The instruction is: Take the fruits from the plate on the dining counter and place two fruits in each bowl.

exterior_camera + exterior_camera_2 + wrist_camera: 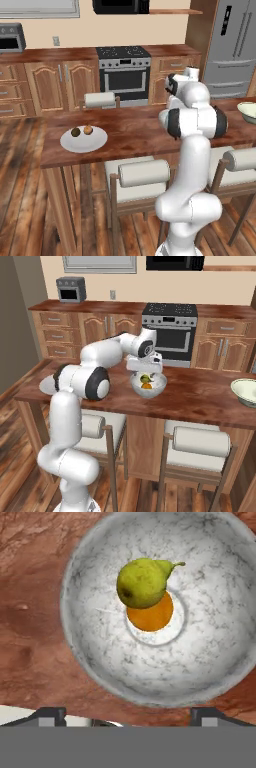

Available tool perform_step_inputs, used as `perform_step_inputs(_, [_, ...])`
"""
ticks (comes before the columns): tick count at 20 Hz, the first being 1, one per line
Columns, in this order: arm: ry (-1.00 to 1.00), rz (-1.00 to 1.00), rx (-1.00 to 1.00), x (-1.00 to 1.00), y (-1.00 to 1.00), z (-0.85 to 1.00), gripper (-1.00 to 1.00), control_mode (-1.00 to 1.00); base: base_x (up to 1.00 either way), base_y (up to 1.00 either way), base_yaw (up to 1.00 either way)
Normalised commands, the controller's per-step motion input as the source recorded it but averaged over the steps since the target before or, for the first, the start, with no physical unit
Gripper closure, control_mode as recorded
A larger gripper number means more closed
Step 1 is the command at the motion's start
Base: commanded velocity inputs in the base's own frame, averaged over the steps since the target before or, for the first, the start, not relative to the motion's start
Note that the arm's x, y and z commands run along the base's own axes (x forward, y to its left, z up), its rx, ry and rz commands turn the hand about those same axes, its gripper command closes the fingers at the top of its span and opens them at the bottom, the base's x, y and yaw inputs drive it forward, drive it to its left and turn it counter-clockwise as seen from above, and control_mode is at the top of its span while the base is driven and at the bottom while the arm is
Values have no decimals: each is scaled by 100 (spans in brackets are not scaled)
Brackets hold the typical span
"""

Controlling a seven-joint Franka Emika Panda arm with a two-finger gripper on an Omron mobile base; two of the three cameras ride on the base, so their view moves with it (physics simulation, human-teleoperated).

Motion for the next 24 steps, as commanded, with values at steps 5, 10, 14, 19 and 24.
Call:
perform_step_inputs(5, [-27, 2, 0, -100, 68, 16, -100, -100, 0, 0, 0])
perform_step_inputs(10, [2, 0, 0, -100, 84, 35, -100, -100, 0, 0, 0])
perform_step_inputs(14, [5, 0, 0, -100, 45, 59, -100, -100, 0, 0, 0])
perform_step_inputs(19, [10, 0, 0, -100, 29, 76, -100, -100, 0, 0, 0])
perform_step_inputs(24, [17, 0, -1, -100, 31, 68, -100, -100, 0, 0, 0])
